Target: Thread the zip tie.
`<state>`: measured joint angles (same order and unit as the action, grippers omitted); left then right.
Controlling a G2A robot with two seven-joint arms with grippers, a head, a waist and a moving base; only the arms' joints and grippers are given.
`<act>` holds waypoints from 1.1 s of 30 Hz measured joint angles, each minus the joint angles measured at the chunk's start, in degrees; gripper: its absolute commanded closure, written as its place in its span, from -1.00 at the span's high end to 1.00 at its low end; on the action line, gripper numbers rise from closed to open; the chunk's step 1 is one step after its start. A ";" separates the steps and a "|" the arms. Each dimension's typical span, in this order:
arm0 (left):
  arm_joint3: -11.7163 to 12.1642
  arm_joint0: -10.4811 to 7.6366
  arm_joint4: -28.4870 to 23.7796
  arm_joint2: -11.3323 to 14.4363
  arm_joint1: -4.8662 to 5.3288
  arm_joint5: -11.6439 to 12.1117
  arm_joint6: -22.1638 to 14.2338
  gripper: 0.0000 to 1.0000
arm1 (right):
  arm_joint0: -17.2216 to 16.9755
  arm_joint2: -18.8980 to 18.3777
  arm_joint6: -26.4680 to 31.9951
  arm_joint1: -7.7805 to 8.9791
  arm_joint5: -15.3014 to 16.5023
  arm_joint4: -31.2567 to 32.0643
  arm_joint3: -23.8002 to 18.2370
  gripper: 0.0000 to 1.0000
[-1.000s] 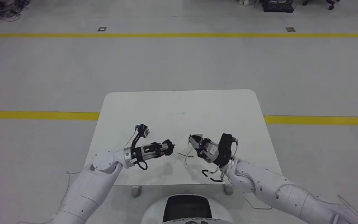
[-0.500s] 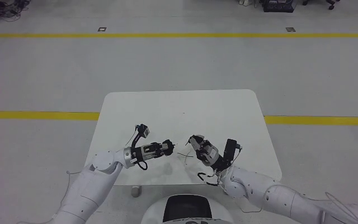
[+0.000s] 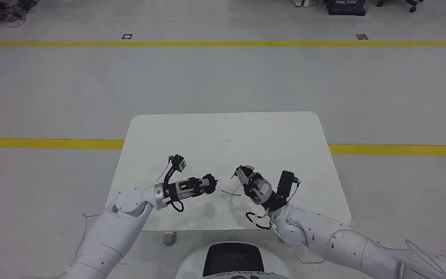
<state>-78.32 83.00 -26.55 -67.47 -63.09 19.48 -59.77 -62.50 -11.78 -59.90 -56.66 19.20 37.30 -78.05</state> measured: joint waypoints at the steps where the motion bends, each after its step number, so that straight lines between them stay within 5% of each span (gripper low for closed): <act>1: 0.00 0.00 0.00 0.00 0.00 0.00 0.00 -1.00 | -0.33 -0.35 -0.29 -0.31 0.20 -0.42 -0.10 -1.00; 17: 0.00 0.00 0.00 0.00 0.00 0.00 0.00 -1.00 | -0.32 1.35 0.11 -6.32 0.28 -4.97 5.10 -1.00; 27: 0.00 0.00 0.00 0.00 0.00 0.00 0.00 -1.00 | -0.03 1.58 -0.70 -6.59 0.26 -4.51 5.35 -1.00; 33: 0.00 0.00 0.00 0.00 0.00 0.00 0.00 -1.00 | -1.88 -0.83 3.51 -6.87 0.29 -3.23 4.27 -1.00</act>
<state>-78.32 83.00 -26.55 -67.47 -63.09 19.48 -59.77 -64.38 -12.60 -56.39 -63.53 19.49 34.06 -73.78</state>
